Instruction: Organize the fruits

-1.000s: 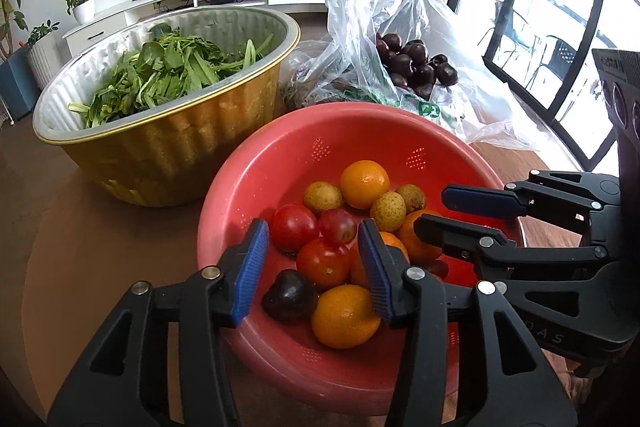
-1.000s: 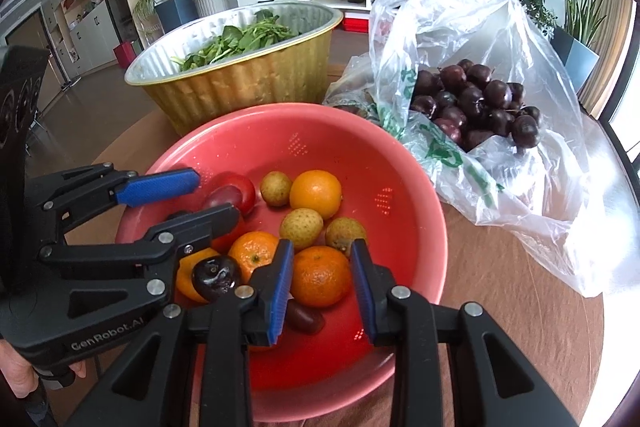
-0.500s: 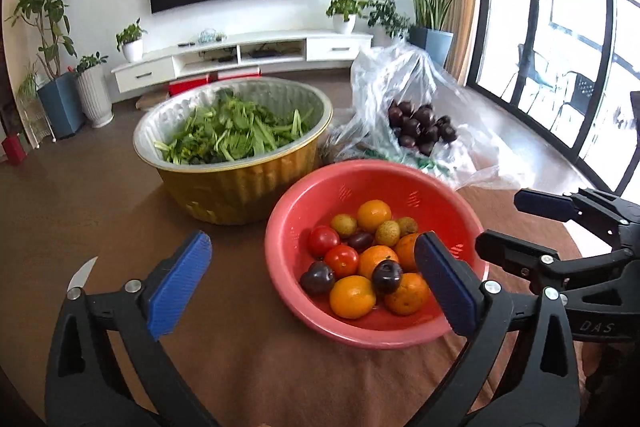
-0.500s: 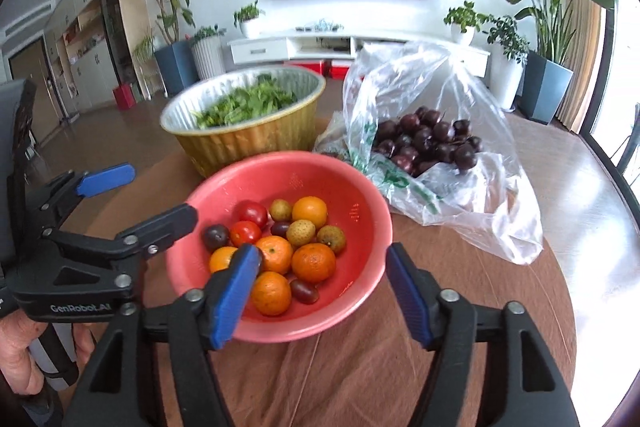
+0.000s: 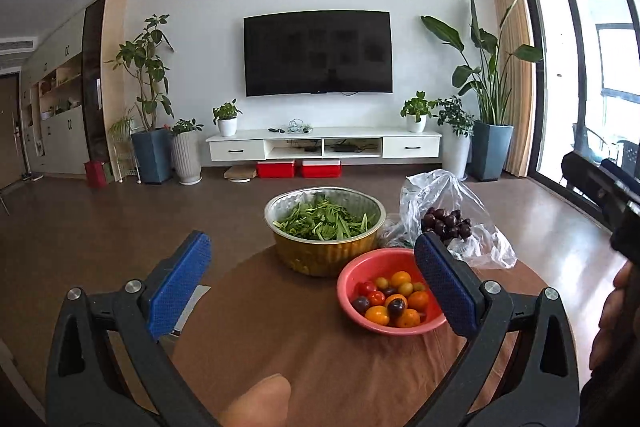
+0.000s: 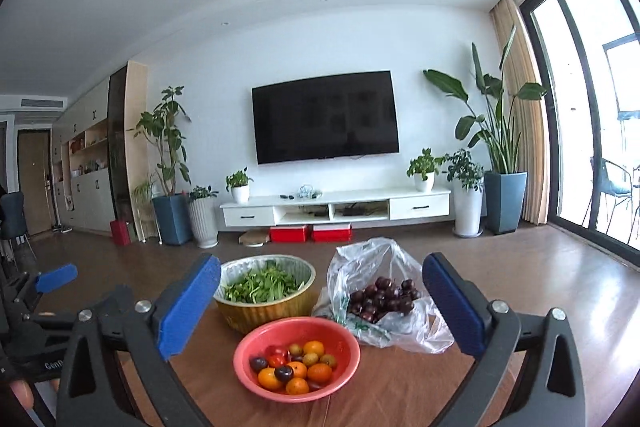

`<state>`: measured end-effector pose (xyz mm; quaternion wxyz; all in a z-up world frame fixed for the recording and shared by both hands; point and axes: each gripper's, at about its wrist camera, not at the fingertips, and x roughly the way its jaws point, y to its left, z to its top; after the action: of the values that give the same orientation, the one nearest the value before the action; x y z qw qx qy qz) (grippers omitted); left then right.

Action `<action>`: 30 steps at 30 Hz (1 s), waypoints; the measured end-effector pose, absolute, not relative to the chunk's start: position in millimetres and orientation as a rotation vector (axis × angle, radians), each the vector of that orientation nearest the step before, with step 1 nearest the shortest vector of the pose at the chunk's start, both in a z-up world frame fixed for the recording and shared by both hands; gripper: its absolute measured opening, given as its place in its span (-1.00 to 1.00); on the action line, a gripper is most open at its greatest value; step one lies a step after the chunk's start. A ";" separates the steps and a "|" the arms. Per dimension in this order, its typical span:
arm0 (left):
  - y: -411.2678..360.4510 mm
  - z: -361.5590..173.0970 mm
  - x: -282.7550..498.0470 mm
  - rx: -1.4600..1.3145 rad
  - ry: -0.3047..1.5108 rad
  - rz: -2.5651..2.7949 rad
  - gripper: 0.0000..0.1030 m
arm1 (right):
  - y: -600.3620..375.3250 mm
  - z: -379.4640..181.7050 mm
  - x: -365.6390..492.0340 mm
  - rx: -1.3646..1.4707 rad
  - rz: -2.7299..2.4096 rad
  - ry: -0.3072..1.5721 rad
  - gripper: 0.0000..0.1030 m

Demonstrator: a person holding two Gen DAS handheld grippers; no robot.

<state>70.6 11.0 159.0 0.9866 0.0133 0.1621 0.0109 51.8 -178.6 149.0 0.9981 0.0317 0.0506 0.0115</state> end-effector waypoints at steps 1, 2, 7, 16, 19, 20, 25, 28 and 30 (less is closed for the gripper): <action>12.4 160.8 64.9 0.024 0.321 0.026 0.99 | -178.6 155.7 43.7 0.068 0.014 0.083 1.00; 14.1 162.0 59.9 0.019 0.322 0.032 0.99 | -178.8 159.9 38.6 0.073 0.013 0.070 1.00; 19.9 156.3 51.1 0.004 0.362 0.060 0.99 | -173.5 161.0 17.5 0.057 0.038 0.098 1.00; 15.3 105.0 40.6 0.000 0.501 0.069 0.99 | -179.9 82.1 28.3 0.115 0.017 0.321 1.00; 12.8 81.6 42.0 0.009 0.561 0.086 0.99 | -184.7 57.5 29.2 0.107 -0.018 0.384 1.00; 12.2 71.8 44.6 0.007 0.587 0.092 0.99 | -185.7 51.0 29.0 0.099 -0.030 0.404 1.00; 8.6 32.2 55.1 -0.004 0.689 0.098 0.99 | -187.3 20.3 35.2 0.090 -0.042 0.496 1.00; 4.7 13.5 57.3 0.009 0.728 0.100 0.99 | -186.5 5.9 35.4 0.084 -0.043 0.531 1.00; 1.5 4.0 60.2 0.015 0.745 0.101 0.99 | -186.0 -5.4 36.4 0.083 -0.044 0.563 1.00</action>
<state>60.2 1.5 4.0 0.9302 0.0075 0.3636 0.0491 36.4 -186.0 -5.4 0.9596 0.0409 0.2776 -0.0217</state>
